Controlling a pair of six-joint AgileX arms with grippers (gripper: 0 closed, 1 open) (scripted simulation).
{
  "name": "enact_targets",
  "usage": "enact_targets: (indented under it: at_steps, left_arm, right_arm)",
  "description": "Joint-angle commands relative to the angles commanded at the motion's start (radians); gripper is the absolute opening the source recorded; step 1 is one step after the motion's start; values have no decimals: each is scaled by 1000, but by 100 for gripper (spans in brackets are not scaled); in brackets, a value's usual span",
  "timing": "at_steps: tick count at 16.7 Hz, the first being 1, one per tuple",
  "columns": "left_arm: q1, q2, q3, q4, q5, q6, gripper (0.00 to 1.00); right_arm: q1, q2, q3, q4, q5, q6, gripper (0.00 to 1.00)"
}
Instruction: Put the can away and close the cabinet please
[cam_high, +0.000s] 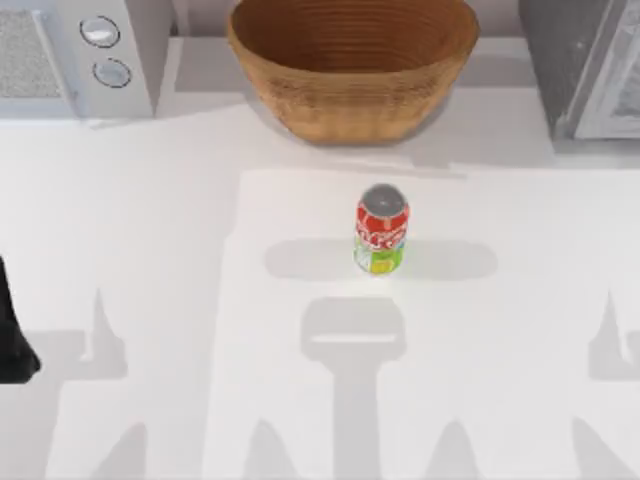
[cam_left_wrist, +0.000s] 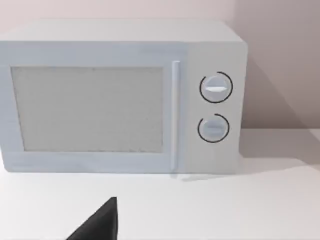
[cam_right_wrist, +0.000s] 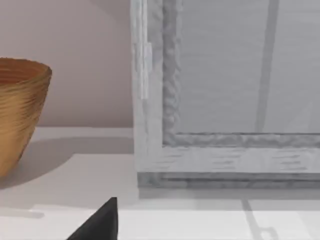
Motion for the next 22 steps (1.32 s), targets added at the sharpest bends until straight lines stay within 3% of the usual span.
enact_targets:
  at_steps: [5,9,22]
  left_arm:
    - [0,0,0,0,0,0,100]
    - [0,0,0,0,0,0,100]
    - [0,0,0,0,0,0,100]
  right_arm:
    - [22,56,18,38,22,0,100]
    - [101,261,86,176,104,1,100]
    - [571,1482,486,996,593,7,100]
